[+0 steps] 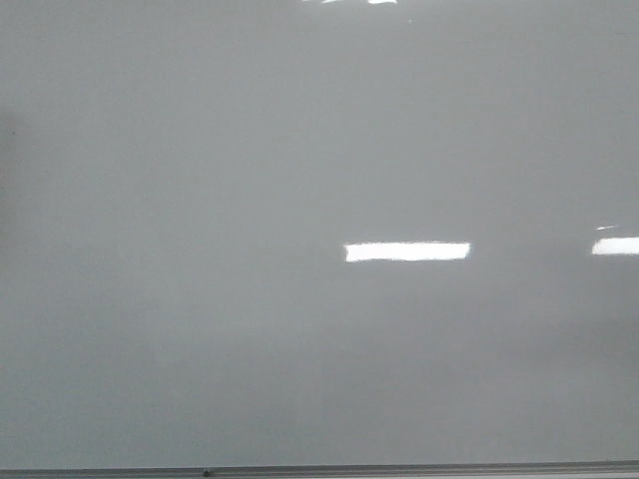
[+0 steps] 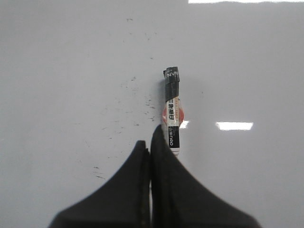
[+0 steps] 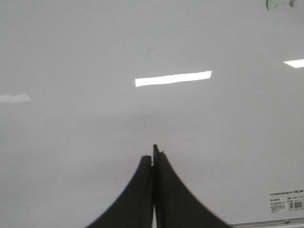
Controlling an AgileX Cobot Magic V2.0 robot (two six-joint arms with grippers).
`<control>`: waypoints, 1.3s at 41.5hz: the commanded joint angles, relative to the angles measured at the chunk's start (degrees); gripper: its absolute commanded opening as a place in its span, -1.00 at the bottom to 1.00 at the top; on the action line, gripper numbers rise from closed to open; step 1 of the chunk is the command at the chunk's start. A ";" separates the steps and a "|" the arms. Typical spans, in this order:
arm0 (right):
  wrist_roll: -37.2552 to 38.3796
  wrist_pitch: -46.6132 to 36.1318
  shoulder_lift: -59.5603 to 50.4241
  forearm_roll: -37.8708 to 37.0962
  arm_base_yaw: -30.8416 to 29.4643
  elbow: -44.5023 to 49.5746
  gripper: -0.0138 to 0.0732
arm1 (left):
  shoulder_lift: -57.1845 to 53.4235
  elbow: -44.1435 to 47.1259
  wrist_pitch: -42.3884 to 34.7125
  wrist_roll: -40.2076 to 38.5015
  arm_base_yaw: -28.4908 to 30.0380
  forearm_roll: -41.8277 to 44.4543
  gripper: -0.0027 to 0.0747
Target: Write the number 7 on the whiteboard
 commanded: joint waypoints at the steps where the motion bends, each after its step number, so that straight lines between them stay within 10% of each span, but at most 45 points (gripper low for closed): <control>1: -0.16 -4.23 -0.95 -0.40 0.17 -0.25 -0.84 | -0.87 0.17 -4.54 -0.16 0.08 -0.50 -0.98; 21: -0.16 -6.96 -0.95 -0.23 0.17 -5.79 -0.84 | -0.87 -2.89 -16.87 -0.30 0.08 -0.98 -0.98; 36: -0.16 9.05 9.02 -0.23 0.17 -26.13 -0.83 | 10.19 -23.88 9.96 -0.30 0.08 -0.67 -0.98; 48: -0.16 8.35 18.23 -0.29 0.17 -29.45 -0.84 | 17.96 -25.79 7.71 -0.30 0.08 -0.57 -0.97; 54: -0.16 9.09 18.23 -0.29 0.17 -29.45 -0.84 | 17.95 -25.79 7.96 -0.30 0.08 -0.53 -0.64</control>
